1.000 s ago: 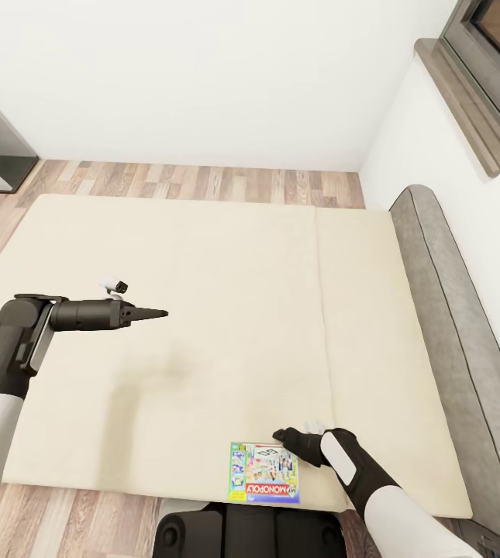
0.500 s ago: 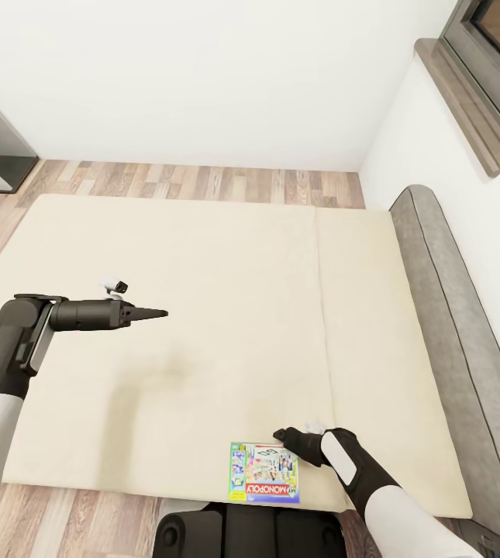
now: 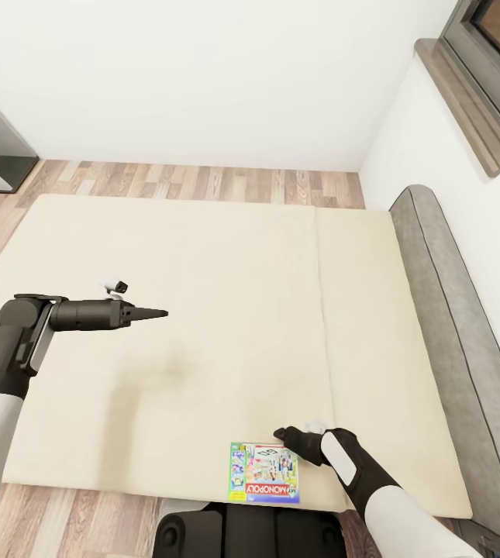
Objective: Put all the toys in the child's room - the three board games (two on the bed and one on the table), the two jigsaw puzzles on the table, and the tennis ball on the table - inside the toy box on the table in the child's room.
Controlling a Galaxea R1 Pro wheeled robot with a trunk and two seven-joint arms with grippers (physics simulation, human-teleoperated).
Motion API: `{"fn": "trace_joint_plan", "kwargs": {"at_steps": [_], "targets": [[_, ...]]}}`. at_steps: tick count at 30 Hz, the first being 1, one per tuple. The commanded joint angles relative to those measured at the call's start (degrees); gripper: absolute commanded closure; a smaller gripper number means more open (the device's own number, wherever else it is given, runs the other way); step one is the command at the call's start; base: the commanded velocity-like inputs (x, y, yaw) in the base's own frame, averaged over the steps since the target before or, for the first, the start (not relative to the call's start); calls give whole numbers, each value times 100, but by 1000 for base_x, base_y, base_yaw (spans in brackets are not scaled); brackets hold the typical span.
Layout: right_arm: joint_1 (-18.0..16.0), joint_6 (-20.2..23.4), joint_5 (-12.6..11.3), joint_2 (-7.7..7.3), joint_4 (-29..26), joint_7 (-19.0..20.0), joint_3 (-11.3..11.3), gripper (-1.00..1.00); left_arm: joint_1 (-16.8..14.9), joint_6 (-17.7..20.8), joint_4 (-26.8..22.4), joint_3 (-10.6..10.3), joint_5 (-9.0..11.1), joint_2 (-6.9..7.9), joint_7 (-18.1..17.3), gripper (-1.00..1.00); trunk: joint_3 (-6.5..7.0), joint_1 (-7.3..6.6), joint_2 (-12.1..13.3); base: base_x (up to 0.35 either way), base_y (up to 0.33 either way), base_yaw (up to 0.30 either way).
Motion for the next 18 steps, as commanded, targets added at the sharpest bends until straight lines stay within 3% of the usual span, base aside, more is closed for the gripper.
{"fn": "trace_joint_plan", "kwargs": {"at_steps": [1,18], "targets": [[-1,18,-9,-3,-3,-8,15,-100,-2,60,-1,-2,-1,3,-22,-100,-4,3,-9,0,0,0],[-1,14,-9,1,1,-8,17,-100,-2,61,-1,-2,-1,4,-22,-100,65,3,-9,0,0,-27]]}}
